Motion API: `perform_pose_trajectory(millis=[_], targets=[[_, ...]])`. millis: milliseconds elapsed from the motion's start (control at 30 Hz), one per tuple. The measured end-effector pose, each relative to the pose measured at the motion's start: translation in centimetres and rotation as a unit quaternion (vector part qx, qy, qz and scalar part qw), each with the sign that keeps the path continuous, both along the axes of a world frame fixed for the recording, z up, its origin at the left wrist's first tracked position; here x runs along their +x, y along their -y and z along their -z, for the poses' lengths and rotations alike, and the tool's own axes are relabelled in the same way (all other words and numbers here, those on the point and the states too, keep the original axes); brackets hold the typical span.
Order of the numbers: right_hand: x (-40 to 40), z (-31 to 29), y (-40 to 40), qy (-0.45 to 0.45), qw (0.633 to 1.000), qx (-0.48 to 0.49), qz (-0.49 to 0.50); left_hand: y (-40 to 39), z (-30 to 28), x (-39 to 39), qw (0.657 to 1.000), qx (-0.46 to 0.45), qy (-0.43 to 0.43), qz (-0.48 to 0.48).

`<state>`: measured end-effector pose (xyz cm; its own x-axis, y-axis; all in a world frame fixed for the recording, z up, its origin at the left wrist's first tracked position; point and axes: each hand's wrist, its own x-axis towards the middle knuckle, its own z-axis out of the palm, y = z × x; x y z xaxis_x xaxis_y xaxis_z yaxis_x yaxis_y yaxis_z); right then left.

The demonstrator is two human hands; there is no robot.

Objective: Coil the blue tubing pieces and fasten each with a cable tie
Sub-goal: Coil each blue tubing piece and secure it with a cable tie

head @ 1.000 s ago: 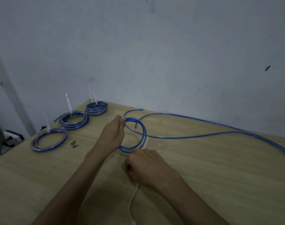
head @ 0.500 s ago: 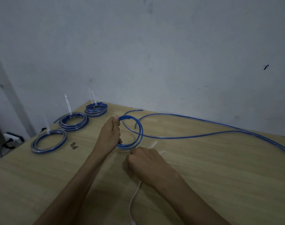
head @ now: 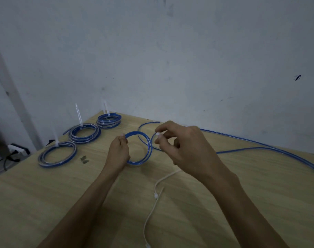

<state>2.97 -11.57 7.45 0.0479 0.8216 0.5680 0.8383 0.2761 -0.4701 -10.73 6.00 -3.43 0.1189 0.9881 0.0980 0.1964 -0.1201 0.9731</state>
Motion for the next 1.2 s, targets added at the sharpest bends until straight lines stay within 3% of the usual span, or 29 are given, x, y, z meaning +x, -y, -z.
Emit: perform_pose_trajectory(millis=[167,333,600,967,1100,1200], targets=[[-0.9,1.0,-0.3,0.008,0.999,-0.032,-0.012,0.2,0.0,0.3,0.993,-0.083,0.087,-0.021],[-1.7,2.3,-0.7,0.020,0.996,-0.071,-0.040,0.7,-1.0,0.3,0.991,-0.076,0.107,-0.019],[-0.8,3.7,-1.6,0.015,0.994,-0.103,-0.017,2.5,-2.1,1.4,0.983,-0.069,0.149,0.079],[0.1,4.9,-2.4,-0.141,0.986,-0.085,-0.013,4.0,-2.4,2.0,0.973,-0.064,0.171,0.140],[0.5,5.0,-2.5,-0.179,0.981,-0.080,-0.009,4.6,-2.6,2.0,0.970,-0.022,0.174,0.166],[1.0,5.2,-2.7,-0.184,0.982,-0.046,0.009,5.1,-2.6,2.2,0.972,0.036,0.128,0.193]])
